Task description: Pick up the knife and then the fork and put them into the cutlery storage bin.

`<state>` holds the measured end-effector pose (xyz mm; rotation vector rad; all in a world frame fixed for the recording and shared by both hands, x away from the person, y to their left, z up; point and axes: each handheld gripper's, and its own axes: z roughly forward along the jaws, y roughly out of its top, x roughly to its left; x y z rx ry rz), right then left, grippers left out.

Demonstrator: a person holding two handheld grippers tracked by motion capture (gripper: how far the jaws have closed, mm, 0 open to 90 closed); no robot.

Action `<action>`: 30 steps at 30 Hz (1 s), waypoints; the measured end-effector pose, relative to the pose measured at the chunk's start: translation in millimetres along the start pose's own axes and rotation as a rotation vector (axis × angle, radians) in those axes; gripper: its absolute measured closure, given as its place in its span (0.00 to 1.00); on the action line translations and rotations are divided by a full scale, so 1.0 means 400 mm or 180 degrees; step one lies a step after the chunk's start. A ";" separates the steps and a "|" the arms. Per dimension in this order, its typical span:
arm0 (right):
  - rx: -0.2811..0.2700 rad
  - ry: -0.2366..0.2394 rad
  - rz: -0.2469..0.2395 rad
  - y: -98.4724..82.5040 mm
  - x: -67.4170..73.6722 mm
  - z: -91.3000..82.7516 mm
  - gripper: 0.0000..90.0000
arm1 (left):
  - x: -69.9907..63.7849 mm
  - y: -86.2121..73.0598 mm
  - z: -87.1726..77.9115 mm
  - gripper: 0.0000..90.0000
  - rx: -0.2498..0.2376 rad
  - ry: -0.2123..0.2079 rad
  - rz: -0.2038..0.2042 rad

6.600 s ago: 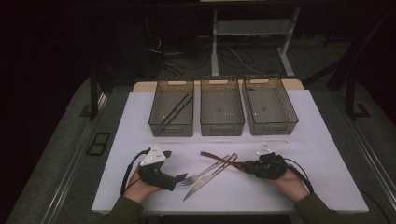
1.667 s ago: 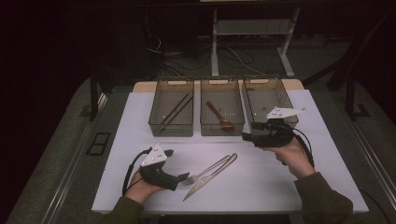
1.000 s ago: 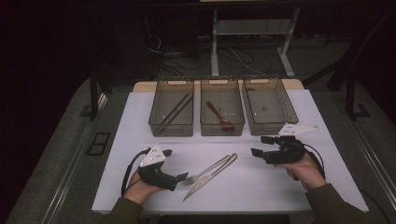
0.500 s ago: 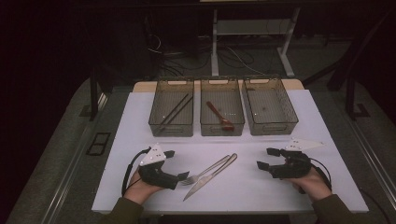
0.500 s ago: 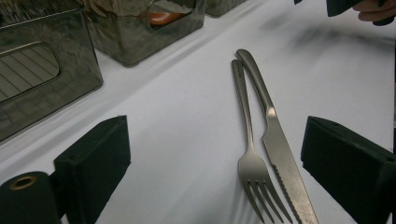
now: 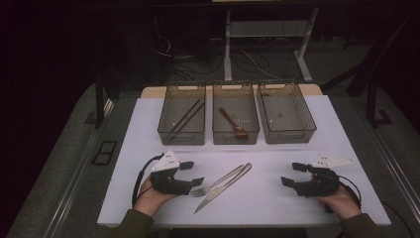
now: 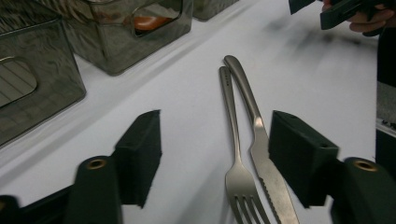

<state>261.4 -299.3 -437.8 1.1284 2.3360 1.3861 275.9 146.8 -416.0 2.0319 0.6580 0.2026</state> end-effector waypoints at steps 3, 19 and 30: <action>0.0006 0.0009 -0.0053 0.001 0.003 0.008 0.26 | -0.001 0.011 0.023 0.48 0.0099 -0.0063 0.0000; -0.0005 -0.0010 -0.0014 0.000 -0.001 0.006 0.26 | -0.028 0.033 0.150 0.76 0.0484 -0.0285 0.0105; -0.0008 -0.0020 -0.0024 -0.001 -0.004 0.004 0.26 | -0.034 0.016 0.174 0.85 0.0760 -0.0201 0.0189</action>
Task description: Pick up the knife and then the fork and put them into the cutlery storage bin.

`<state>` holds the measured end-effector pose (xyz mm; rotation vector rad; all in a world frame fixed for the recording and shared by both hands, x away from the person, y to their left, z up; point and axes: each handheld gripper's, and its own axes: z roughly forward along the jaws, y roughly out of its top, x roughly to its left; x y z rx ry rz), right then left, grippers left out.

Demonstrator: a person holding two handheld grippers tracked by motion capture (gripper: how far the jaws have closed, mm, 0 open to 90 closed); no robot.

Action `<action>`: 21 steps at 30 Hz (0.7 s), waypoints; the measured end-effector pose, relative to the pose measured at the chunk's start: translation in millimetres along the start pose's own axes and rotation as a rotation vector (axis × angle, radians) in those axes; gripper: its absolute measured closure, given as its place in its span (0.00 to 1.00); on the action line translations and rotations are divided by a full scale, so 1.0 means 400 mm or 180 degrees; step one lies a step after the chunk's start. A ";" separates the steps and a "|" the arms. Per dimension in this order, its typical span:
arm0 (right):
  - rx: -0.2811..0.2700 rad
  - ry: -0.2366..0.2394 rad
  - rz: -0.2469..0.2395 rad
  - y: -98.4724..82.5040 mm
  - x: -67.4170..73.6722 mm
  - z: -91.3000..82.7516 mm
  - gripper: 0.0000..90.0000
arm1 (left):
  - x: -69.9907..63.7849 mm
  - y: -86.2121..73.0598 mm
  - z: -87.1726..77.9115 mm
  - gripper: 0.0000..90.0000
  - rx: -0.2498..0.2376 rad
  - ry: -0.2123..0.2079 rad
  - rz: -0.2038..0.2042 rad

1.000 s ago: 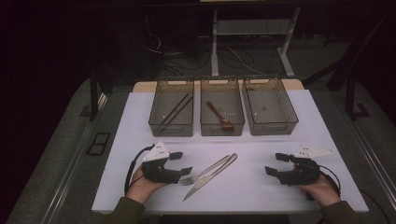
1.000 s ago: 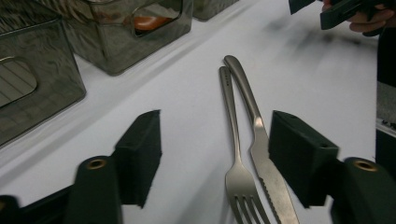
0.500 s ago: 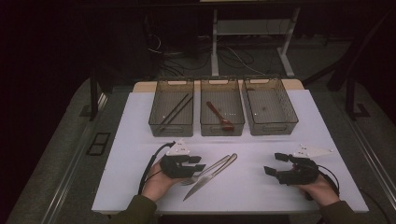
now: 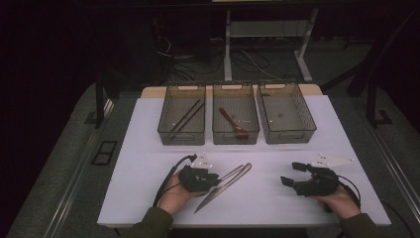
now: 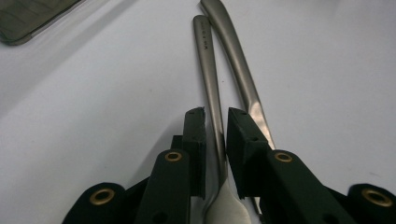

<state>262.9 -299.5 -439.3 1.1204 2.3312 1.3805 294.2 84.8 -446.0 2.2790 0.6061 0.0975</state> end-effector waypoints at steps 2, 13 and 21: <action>-0.0001 -0.0001 0.0002 0.000 0.000 0.000 0.26 | 0.002 -0.001 0.002 0.86 0.0028 -0.0004 0.0057; -0.0002 -0.0007 0.0005 0.000 -0.001 0.000 0.26 | -0.015 -0.005 0.003 0.90 0.0051 0.0112 0.0165; -0.0016 0.0006 0.0010 0.001 -0.001 -0.001 0.26 | -0.009 -0.005 -0.002 0.93 0.0049 0.0147 0.0178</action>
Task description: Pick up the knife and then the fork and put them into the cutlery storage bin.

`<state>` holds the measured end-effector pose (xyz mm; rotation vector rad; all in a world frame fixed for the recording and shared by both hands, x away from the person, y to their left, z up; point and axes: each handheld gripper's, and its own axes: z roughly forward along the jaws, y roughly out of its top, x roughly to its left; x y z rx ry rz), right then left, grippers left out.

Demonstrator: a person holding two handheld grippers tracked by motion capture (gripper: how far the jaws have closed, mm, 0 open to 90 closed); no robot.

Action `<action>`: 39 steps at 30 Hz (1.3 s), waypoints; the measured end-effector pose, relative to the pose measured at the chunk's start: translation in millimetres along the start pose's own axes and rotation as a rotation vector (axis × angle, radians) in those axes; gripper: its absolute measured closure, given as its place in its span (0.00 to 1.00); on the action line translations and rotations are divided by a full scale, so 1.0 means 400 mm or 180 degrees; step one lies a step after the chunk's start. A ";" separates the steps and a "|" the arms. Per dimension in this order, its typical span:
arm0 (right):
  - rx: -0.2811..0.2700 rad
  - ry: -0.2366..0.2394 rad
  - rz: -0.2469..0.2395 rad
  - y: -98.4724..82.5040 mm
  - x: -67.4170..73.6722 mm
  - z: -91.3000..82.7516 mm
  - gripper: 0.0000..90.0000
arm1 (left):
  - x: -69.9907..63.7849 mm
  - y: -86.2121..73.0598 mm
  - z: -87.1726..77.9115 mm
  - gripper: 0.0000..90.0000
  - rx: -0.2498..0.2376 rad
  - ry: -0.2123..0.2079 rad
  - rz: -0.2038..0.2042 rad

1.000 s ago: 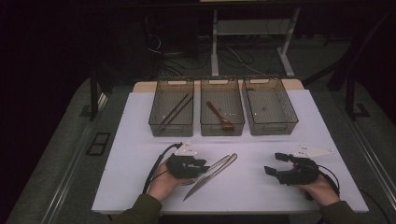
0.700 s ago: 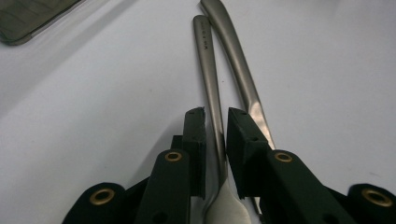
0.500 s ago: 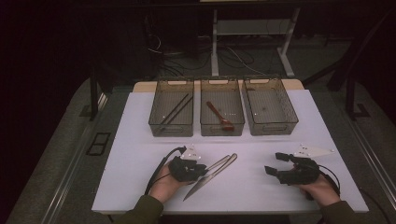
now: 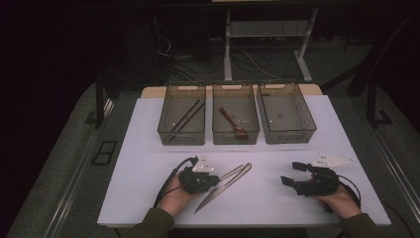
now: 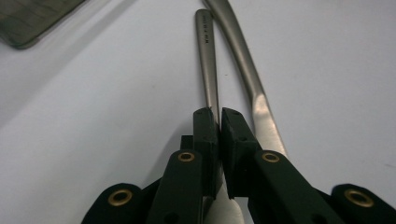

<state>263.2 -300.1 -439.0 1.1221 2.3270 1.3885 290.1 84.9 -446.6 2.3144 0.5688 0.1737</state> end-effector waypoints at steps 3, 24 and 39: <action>-0.0011 0.0013 -0.0011 0.000 0.000 -0.001 0.26 | 0.005 -0.001 -0.008 0.93 -0.0053 -0.0032 -0.0018; 0.0369 0.0230 -0.0407 0.052 0.030 -0.003 0.16 | -0.011 0.017 -0.062 0.94 -0.0328 -0.0395 0.0123; 0.0512 0.0592 -0.0695 0.087 0.072 0.030 0.31 | -0.052 0.048 -0.043 0.93 -0.0322 -0.0625 0.0270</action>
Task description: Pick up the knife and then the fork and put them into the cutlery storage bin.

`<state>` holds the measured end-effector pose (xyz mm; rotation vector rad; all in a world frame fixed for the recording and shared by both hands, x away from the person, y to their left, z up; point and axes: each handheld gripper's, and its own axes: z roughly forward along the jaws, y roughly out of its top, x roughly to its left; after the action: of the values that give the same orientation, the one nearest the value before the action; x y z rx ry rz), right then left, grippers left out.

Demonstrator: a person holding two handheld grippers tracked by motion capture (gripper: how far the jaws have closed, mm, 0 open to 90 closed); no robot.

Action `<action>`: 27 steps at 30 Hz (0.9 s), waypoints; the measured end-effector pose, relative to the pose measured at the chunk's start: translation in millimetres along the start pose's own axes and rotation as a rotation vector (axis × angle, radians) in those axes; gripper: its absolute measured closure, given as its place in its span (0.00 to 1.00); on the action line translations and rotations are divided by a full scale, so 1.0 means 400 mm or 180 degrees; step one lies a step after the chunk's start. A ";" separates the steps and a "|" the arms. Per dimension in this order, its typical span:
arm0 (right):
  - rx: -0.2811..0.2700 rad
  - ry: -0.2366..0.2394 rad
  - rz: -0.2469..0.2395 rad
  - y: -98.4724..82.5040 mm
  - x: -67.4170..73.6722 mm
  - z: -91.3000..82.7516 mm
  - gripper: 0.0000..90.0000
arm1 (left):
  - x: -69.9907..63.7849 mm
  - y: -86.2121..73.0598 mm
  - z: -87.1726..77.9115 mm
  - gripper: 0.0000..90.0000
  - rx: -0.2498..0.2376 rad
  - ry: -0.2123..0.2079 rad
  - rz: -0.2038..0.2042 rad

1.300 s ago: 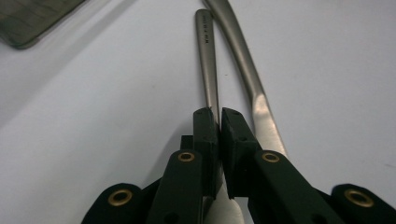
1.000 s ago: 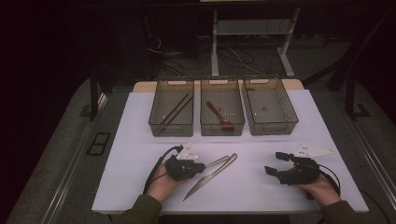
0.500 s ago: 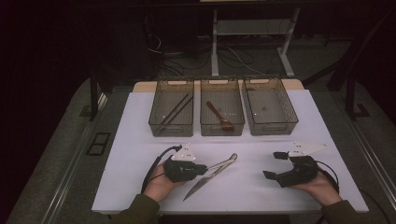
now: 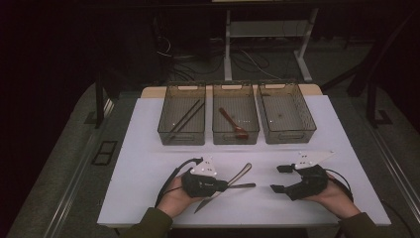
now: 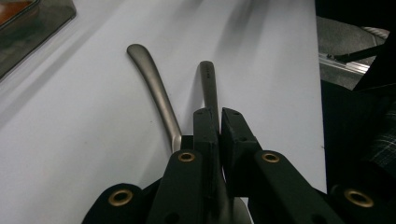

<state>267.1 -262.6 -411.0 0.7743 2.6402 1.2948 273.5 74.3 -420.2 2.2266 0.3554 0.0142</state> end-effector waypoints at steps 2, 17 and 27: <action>-0.0017 0.0075 -0.0037 0.011 0.006 0.004 0.31 | -0.004 0.005 -0.004 0.93 -0.0044 -0.0051 0.0023; 0.0207 0.0747 -0.0592 0.106 0.067 0.094 0.49 | -0.047 0.042 0.001 0.93 -0.0196 -0.0319 0.0299; 0.0547 0.0987 -0.1003 0.141 0.108 0.164 0.62 | -0.062 0.051 0.006 0.93 -0.0169 -0.0361 0.0447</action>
<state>272.0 -166.4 -404.0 0.1640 2.9862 1.1950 255.2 54.1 -403.2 2.1850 0.1349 -0.0269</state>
